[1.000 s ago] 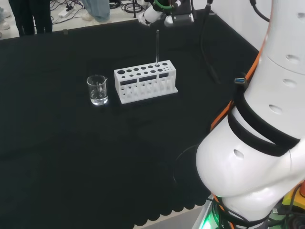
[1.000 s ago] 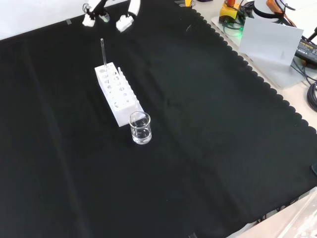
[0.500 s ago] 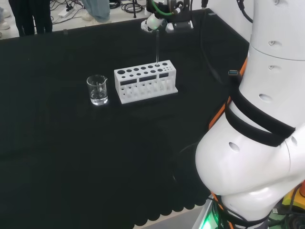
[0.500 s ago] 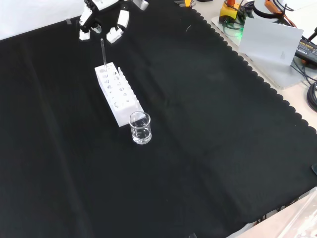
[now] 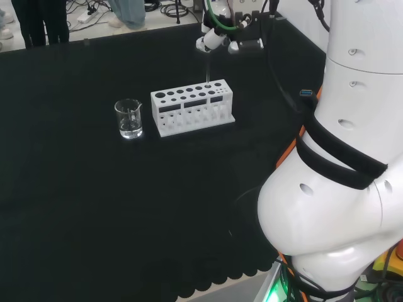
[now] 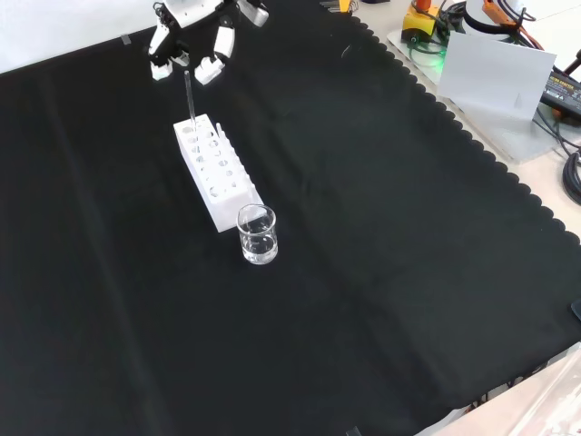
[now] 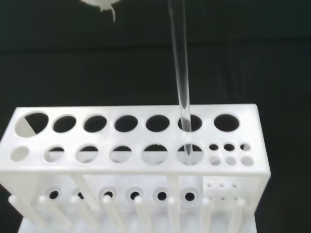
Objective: Take the glass rod from the white test tube rack.
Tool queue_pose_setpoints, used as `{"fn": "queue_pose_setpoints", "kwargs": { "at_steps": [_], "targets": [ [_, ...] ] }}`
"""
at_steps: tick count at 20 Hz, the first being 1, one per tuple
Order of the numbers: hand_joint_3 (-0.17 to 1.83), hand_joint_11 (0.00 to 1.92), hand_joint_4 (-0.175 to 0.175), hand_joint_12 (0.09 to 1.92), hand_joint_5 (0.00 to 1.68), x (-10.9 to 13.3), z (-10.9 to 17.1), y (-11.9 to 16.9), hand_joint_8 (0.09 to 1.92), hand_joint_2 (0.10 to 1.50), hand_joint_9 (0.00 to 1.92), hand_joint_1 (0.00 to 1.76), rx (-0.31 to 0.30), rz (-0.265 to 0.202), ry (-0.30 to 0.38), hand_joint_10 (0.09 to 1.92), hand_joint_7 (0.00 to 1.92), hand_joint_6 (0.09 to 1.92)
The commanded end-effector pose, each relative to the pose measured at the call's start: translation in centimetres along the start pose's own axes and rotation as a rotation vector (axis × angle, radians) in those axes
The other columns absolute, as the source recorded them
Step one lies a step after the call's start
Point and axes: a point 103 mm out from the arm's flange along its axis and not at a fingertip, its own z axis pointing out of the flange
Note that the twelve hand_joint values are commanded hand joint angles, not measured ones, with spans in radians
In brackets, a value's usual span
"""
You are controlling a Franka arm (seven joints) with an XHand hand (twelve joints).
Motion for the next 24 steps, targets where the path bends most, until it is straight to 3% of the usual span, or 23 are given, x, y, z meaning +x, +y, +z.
{"fn": "queue_pose_setpoints", "kwargs": {
  "at_steps": [1, 9, 18, 24],
  "targets": [
    [0.62, 1.24, -0.175, 1.05, 0.39, -0.4, 0.6, 0.0, 0.92, 0.76, 1.18, 0.83, -0.006, -0.002, -0.002, 0.82, 0.80, 0.80],
    [0.62, 1.55, -0.175, 0.95, 0.42, 0.0, 1.6, 0.7, 0.93, 0.76, 1.44, 0.86, -0.001, -0.016, -0.018, 0.78, 0.86, 0.86],
    [0.62, 1.67, -0.175, 0.90, 0.56, -0.2, 2.3, 1.0, 0.93, 0.75, 1.54, 0.89, -0.002, -0.014, -0.015, 0.76, 0.91, 0.93],
    [0.60, 1.81, -0.175, 0.69, 0.68, -1.1, 3.2, 1.1, 0.94, 0.76, 1.72, 0.94, -0.014, -0.010, 0.006, 0.54, 1.01, 0.94]
  ]
}}
